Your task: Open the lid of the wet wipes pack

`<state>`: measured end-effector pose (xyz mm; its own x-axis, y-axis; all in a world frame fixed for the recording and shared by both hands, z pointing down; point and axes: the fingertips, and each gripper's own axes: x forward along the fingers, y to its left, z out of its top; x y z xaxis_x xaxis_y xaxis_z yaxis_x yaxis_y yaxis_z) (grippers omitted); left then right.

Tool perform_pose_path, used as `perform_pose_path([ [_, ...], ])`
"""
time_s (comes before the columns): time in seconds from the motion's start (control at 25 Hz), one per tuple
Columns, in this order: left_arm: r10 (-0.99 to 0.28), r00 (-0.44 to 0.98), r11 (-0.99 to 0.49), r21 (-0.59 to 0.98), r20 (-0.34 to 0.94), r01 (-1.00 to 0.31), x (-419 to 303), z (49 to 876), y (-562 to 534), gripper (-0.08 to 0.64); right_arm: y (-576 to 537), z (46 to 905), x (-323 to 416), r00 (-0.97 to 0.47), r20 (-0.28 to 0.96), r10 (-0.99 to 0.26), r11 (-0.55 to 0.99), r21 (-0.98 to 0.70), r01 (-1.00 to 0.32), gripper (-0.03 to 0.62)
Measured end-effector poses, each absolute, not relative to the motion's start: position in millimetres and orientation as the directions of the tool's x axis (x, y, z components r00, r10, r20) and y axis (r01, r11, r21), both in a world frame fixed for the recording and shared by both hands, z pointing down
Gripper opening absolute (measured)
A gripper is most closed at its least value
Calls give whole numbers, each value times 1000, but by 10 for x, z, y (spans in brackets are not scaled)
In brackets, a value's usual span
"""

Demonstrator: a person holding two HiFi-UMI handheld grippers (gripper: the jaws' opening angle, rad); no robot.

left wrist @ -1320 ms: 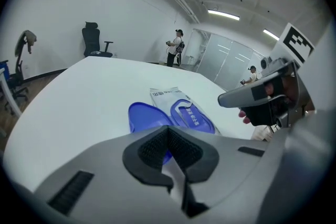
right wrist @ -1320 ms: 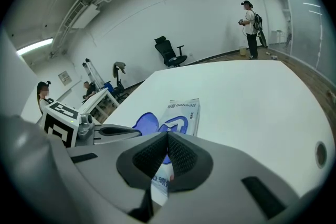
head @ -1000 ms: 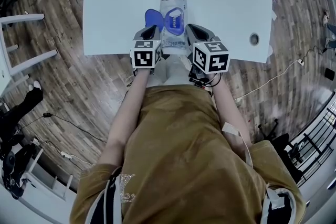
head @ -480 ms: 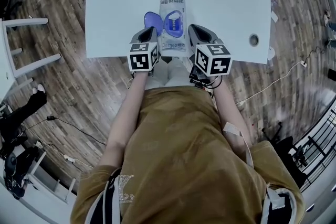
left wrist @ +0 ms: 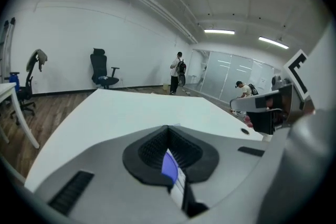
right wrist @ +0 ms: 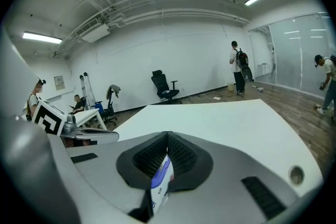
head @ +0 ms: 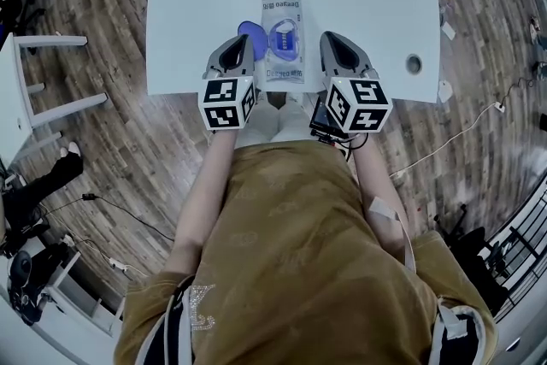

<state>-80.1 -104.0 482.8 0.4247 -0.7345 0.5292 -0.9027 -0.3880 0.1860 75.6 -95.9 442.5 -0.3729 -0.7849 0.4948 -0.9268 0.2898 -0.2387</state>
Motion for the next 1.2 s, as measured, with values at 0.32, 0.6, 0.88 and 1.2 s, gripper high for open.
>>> perform_pose_path([
  [0.32,-826,433,-426,102,362,-899,-844,3967,-1000,2,-883,3606,972,-312,325,-893,239,-245,-939,9],
  [0.6,-867,428,-433,38,256,-901,-872,3449,-1004,2,-814,2962,1209,-237,171,-956,214,-141,-967,8],
  [0.88,-902,406,-411,-1,147,-912,-953,3007,-987,2,-696,2629,1202,-228,62,-972,227,-12,-974,9],
  [1.2,-919,393,-394,-79,25,-916,-968,2610,-989,2,-705,2483,1109,-246,13,-969,246,57,-968,8],
])
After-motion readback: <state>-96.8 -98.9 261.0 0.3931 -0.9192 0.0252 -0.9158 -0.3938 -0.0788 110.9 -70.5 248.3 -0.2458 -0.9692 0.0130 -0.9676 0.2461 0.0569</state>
